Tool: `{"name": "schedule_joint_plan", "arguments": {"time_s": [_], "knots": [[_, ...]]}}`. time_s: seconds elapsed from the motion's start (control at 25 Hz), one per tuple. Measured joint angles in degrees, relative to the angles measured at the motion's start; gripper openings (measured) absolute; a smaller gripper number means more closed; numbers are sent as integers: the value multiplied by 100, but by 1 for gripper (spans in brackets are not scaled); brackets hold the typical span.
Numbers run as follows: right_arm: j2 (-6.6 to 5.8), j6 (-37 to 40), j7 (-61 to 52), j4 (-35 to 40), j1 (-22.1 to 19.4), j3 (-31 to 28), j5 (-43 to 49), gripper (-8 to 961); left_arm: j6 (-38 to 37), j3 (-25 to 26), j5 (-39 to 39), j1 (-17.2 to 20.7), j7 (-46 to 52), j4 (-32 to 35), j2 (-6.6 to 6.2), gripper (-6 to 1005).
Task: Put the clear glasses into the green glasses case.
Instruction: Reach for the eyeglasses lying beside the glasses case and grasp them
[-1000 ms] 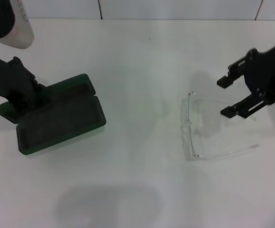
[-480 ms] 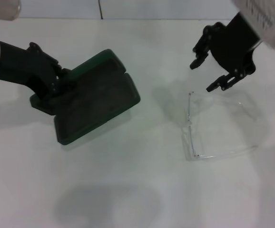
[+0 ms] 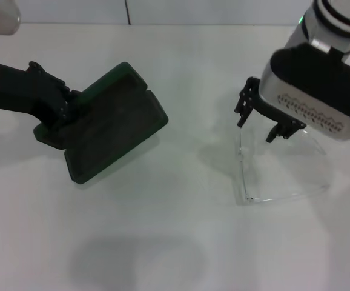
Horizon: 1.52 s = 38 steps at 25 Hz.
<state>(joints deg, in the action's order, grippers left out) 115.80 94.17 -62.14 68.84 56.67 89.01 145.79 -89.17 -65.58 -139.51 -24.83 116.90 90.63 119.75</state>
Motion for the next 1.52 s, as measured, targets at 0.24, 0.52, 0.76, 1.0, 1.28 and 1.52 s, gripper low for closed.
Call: {"name": "schedule_joint_plan", "arguments": {"time_s": [0.24, 0.52, 0.76, 1.0, 1.28, 1.52], "knots": [[8, -138, 402, -59, -127, 212, -90, 507, 101, 8, -65, 38, 7, -119, -4, 195], [12, -255, 648, -107, -149, 332, -322, 502, 179, -7, -68, 57, 0, -124, -5, 195], [18, -309, 806, -272, -124, 412, -494, 499, 182, -31, -67, 74, 37, -125, 1, 195], [33, -469, 900, -635, -33, 567, -508, 495, 182, -37, -14, 94, 37, -125, 6, 195], [39, -586, 908, -963, 92, 723, -509, 491, 228, -216, -1, 112, 41, -166, 18, 195], [38, -732, 904, -1170, 173, 795, -503, 460, 340, -257, -1, 124, 43, -243, 14, 195]]}}
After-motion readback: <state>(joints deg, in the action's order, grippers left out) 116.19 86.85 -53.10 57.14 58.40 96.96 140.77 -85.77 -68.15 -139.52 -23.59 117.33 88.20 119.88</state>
